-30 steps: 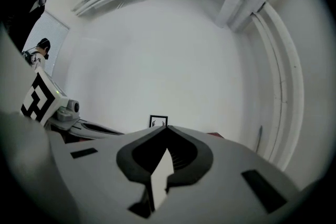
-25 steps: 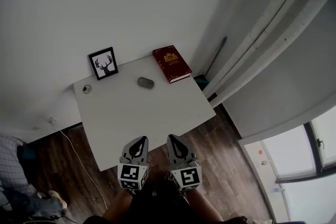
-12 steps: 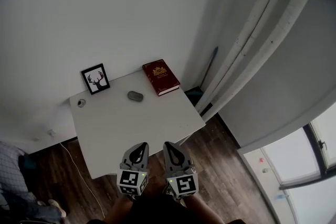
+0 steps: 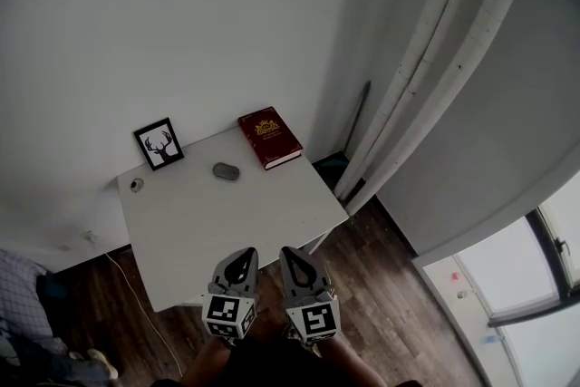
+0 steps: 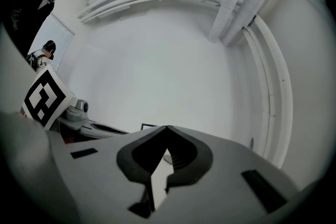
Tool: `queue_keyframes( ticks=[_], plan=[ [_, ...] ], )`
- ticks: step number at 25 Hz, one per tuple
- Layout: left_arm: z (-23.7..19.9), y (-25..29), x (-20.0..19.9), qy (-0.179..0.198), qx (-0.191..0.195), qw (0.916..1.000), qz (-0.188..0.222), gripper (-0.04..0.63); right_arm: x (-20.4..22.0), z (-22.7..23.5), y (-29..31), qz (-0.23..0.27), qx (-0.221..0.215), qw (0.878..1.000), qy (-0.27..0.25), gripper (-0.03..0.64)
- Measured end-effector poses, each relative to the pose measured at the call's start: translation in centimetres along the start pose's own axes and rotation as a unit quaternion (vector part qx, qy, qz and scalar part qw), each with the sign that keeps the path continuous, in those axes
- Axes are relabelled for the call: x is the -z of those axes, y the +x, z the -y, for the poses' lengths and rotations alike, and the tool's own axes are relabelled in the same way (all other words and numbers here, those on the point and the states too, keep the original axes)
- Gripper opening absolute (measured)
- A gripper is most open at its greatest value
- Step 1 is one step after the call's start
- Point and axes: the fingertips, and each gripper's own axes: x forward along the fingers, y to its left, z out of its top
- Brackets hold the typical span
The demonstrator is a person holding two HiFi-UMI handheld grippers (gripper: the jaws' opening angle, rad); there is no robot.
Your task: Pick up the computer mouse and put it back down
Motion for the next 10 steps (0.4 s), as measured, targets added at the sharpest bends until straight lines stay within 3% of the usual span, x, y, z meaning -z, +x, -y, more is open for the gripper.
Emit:
queue_keyframes(
  ticks=[10],
  plan=[
    [1.2,0.3,0.4,0.004,0.001,1.0000,-0.001,0.000,-0.1,0.6,-0.6,0.003,-0.002,1.000,-0.006,0.018]
  ],
)
